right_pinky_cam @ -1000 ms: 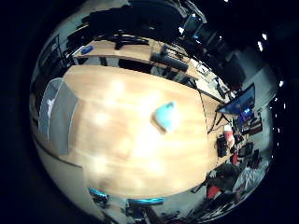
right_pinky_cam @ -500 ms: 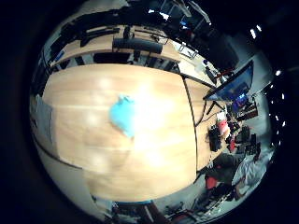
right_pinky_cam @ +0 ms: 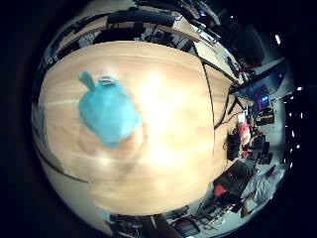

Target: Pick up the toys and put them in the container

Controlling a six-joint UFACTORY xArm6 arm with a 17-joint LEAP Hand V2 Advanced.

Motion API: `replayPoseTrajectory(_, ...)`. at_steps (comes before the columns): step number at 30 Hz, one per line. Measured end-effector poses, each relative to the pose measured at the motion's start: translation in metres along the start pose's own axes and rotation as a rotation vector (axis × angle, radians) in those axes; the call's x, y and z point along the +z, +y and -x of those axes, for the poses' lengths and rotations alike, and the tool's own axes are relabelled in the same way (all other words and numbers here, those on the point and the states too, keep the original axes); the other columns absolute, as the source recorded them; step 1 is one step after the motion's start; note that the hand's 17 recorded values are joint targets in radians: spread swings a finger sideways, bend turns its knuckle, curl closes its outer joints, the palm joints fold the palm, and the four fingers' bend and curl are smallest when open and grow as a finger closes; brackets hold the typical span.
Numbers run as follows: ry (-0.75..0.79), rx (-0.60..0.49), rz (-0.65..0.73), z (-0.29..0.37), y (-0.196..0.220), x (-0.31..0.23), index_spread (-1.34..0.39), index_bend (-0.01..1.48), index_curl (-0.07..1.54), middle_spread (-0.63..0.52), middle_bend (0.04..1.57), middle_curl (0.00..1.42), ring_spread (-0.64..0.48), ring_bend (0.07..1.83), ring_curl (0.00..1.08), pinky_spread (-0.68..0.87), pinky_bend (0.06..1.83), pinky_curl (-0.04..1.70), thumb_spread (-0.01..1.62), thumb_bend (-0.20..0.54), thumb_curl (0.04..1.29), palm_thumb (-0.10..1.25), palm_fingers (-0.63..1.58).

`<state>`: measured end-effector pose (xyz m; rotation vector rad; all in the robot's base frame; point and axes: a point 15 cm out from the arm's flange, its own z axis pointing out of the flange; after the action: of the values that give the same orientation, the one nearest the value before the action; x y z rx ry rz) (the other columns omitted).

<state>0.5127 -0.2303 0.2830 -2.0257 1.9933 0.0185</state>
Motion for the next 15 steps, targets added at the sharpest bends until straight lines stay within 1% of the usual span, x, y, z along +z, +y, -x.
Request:
replayPoseTrajectory(6, -0.012, 0.005, 0.063, -0.011, 0.005, 0.034, -0.64, 0.27, 0.40, -0.36, 0.18, 0.25, -0.32, 0.79, 0.14, 0.24, 0.50, 0.00, 0.97, -0.029, 0.46, 0.51, 0.55)
replayPoseTrajectory(15, -0.024, 0.010, 0.104, -0.024, 0.002, 0.065, -0.64, 0.27, 0.40, -0.35, 0.18, 0.24, -0.31, 0.78, 0.14, 0.25, 0.50, 0.00, 0.98, -0.029, 0.46, 0.51, 0.54)
